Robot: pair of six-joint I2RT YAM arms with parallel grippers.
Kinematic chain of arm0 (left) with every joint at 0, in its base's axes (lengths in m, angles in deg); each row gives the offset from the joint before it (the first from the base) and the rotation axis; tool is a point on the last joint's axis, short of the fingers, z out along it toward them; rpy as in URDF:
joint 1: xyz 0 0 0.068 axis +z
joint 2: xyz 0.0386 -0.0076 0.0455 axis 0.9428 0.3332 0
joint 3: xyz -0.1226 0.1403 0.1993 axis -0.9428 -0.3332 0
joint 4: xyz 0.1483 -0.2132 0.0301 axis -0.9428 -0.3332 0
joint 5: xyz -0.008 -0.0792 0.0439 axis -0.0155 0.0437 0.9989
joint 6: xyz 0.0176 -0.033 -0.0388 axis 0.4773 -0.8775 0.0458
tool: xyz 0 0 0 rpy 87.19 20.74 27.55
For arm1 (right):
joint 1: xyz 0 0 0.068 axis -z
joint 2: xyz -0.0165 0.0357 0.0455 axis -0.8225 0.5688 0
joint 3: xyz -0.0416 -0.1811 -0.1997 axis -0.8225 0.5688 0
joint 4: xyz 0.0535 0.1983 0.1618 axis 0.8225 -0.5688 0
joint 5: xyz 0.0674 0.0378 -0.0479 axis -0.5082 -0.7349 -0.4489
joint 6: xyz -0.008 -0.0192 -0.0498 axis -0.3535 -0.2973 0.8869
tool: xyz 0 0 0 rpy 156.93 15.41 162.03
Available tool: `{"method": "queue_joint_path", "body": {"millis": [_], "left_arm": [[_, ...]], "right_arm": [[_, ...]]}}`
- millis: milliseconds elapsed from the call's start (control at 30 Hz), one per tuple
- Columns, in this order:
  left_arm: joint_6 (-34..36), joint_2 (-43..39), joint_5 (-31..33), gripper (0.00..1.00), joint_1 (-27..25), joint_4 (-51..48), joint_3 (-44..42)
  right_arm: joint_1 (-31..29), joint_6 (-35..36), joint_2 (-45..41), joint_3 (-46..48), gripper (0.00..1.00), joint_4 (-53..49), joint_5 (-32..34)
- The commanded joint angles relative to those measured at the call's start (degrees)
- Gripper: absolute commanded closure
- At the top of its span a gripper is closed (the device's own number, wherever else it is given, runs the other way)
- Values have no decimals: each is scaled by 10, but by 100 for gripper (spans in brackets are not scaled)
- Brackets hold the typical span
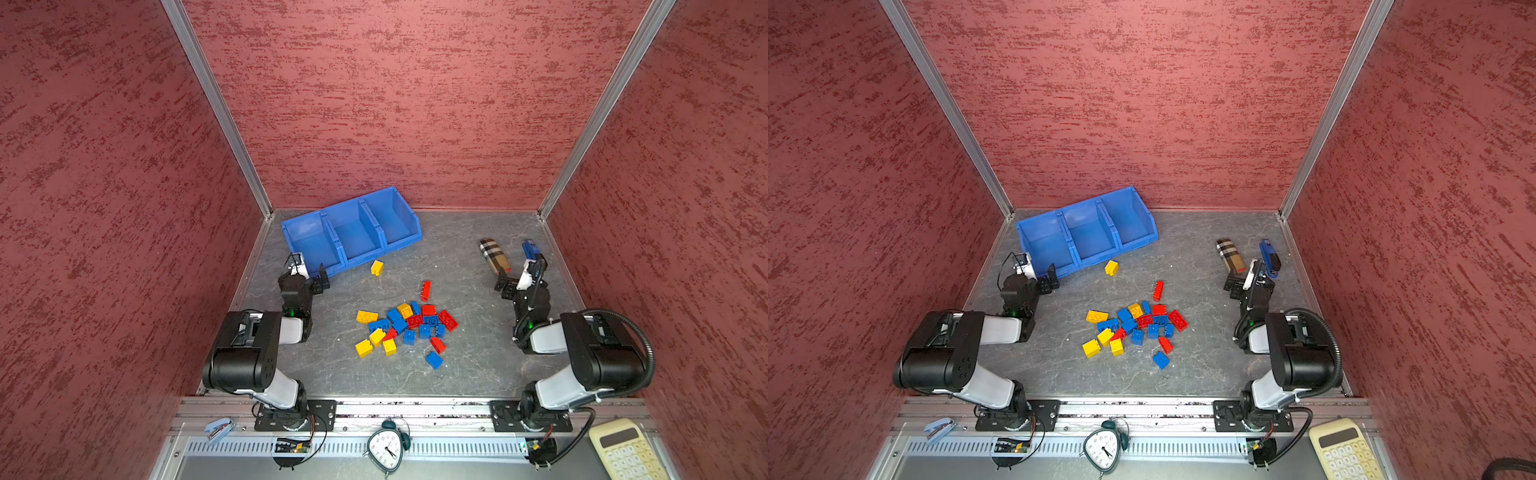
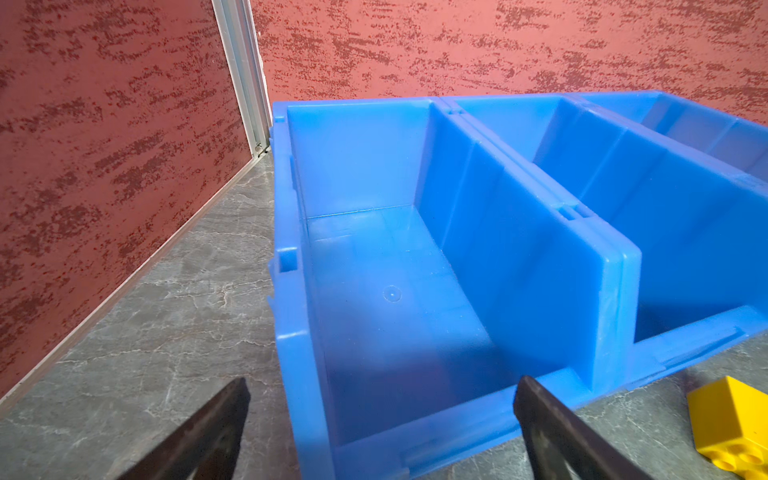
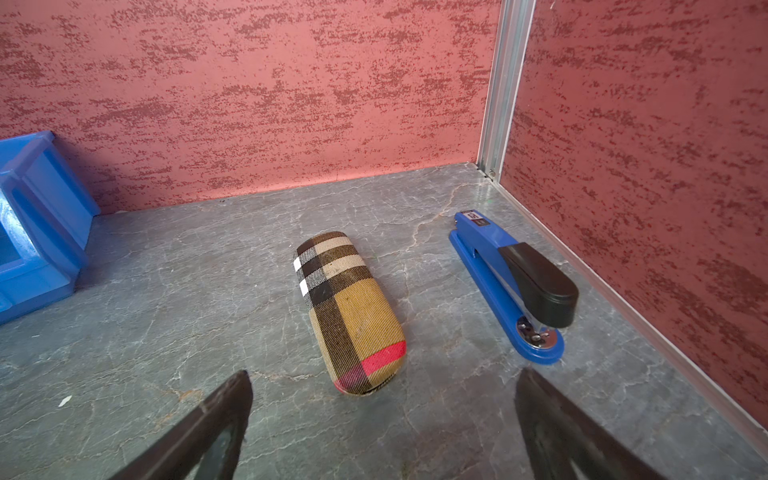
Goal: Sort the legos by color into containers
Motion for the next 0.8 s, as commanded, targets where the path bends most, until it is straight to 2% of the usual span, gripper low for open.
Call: {"method": "queue_joint_path", "body": {"millis": [0, 400, 500, 600, 667, 767], "left_arm": [[-3, -2, -9, 1, 3, 18, -1], [5, -3, -3, 1, -3, 21, 0], [17, -38, -5, 1, -11, -34, 15], [25, -107, 67, 1, -38, -153, 56], [2, -152, 134, 0, -57, -201, 81], [-50, -215, 191, 1, -76, -310, 137]], "right_arm": [[3, 3, -3, -7, 1, 27, 10], [3, 9, -4, -10, 1, 20, -6], [3, 10, -29, -14, 1, -5, -7], [3, 4, -99, -19, 1, -66, 16], [3, -4, -144, -39, 1, -136, 27], [3, -82, -197, -100, 1, -276, 38]]}}
